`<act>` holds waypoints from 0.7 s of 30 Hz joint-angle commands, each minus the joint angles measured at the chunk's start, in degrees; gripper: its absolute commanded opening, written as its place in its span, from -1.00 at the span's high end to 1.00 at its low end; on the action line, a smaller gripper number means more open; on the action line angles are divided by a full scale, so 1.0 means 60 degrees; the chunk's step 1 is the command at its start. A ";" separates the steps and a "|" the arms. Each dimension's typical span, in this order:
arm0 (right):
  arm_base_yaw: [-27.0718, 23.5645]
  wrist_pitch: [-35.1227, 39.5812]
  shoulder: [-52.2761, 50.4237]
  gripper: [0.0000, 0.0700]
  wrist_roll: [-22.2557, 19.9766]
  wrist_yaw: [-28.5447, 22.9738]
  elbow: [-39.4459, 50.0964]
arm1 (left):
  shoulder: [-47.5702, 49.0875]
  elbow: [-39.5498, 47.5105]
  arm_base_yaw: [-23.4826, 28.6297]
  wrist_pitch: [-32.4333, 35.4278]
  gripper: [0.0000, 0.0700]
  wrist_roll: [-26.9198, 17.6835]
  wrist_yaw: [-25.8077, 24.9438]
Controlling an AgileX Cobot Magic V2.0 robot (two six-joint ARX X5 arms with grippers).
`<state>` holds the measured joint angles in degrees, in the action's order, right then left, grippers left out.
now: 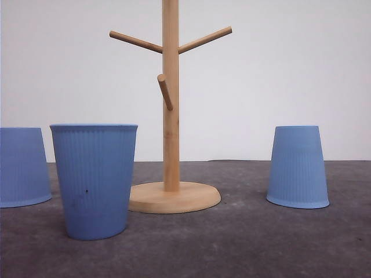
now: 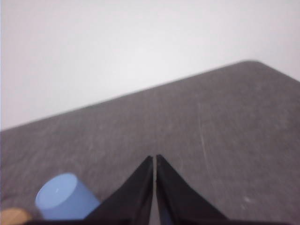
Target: Place three cups
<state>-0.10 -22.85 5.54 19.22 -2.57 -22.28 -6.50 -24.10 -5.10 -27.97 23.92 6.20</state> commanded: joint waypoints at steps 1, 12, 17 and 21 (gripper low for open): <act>0.0004 -0.0696 0.0379 0.98 -0.0004 0.0047 -0.0710 | -0.0401 -0.0790 0.0011 -0.0586 0.99 -0.0087 0.0040; 0.0004 -0.2092 0.3010 0.98 -0.2702 0.1848 -0.2978 | -0.3310 -0.3428 0.0011 -0.3769 0.99 -0.2315 -0.1471; 0.0007 -0.2260 0.4107 0.98 -0.3469 0.2824 -0.2991 | -0.4485 -0.3700 0.0010 -0.4193 0.99 -0.2812 -0.2968; 0.0548 -0.2190 0.4676 0.98 -0.3788 0.2691 -0.2991 | -0.5040 -0.3759 -0.0484 -0.4100 0.99 -0.3153 -0.3008</act>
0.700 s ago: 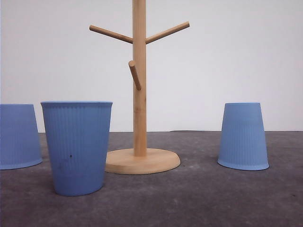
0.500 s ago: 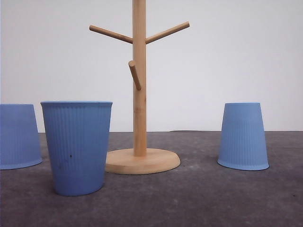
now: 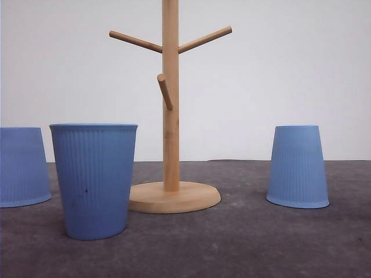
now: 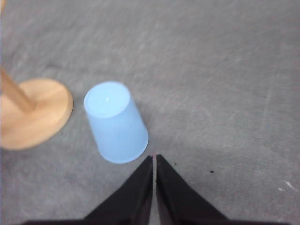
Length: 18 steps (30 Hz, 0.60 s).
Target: Place three cups
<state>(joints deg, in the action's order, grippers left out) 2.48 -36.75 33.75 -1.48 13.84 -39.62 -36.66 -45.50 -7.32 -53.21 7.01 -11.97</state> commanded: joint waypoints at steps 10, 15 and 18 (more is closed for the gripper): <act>0.1891 0.0112 0.0100 0.16 -0.0885 -0.1237 -0.0102 | -0.0398 -0.0461 -0.1485 0.0010 0.26 -0.1066 0.0660; 0.1894 0.0112 0.0096 -0.41 -0.0859 -0.1254 -0.0102 | -0.0474 -0.0736 -0.1443 0.0044 -0.67 -0.0414 0.1029; 0.1894 0.0116 0.0096 -0.41 -0.0857 -0.1247 -0.0102 | -0.0737 -0.0918 -0.1354 0.0156 -0.68 0.0032 0.1322</act>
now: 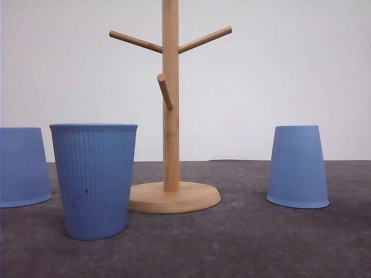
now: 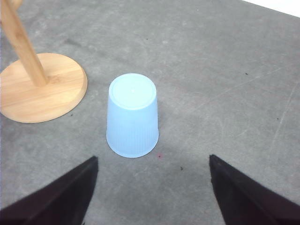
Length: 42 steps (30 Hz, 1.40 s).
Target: Place three cups
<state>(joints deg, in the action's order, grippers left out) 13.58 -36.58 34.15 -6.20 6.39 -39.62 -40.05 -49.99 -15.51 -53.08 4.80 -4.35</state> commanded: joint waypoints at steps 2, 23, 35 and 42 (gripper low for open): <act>0.0044 0.0088 0.0029 -0.41 -0.0046 -0.0006 -0.0102 | -0.0489 -0.0250 0.0136 0.0294 -0.70 0.0615 0.0101; 0.0405 0.0095 0.0029 -0.41 0.0029 0.0004 -0.0102 | -0.5634 -0.0340 0.1345 0.4413 -0.74 0.0608 0.0021; 0.0412 0.0095 0.0029 -0.41 0.0029 0.0004 -0.0102 | -0.7186 -0.0340 0.1343 0.5432 -0.68 0.0428 0.0453; 0.0412 0.0098 0.0029 -0.41 0.0028 0.0003 -0.0102 | -0.7193 -0.0340 0.1341 0.5372 -0.17 0.0317 0.0516</act>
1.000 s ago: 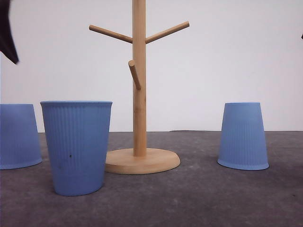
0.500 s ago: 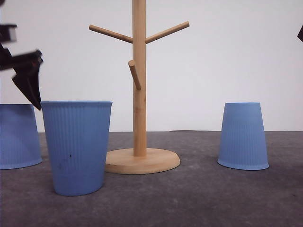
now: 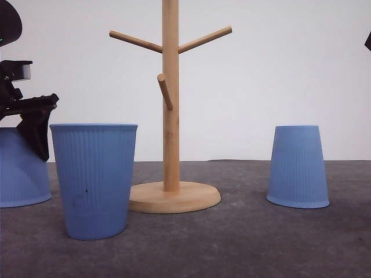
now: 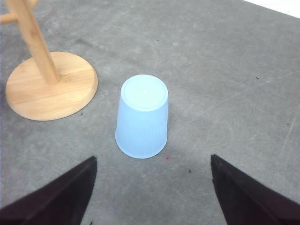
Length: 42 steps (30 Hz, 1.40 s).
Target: Place three cups
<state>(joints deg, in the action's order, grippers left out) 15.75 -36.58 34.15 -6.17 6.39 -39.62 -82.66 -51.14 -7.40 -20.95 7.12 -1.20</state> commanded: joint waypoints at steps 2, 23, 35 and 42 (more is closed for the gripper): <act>0.0051 0.0096 0.0029 -0.40 0.0024 0.0000 -0.0102 | -0.0017 -0.0148 -0.0011 -0.0065 -0.16 -0.0070 -0.0011; 0.0051 0.0188 0.0031 -0.41 0.0025 0.0004 -0.0102 | 0.2361 -0.1814 0.0914 -0.3017 -0.12 0.1462 -0.3094; 0.0051 0.0434 0.0031 -0.40 0.0025 0.0004 -0.0102 | 0.2342 -0.2042 0.2369 -0.0248 -0.12 0.5219 -0.7251; 0.0051 0.0882 0.0039 -0.40 0.0027 0.0004 -0.0102 | 0.2074 -0.2042 0.1839 0.1101 -0.12 0.6537 -0.7643</act>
<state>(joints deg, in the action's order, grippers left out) 15.75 -31.96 34.15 -6.17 6.39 -39.62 -69.43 -62.22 3.88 -15.27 43.75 -46.65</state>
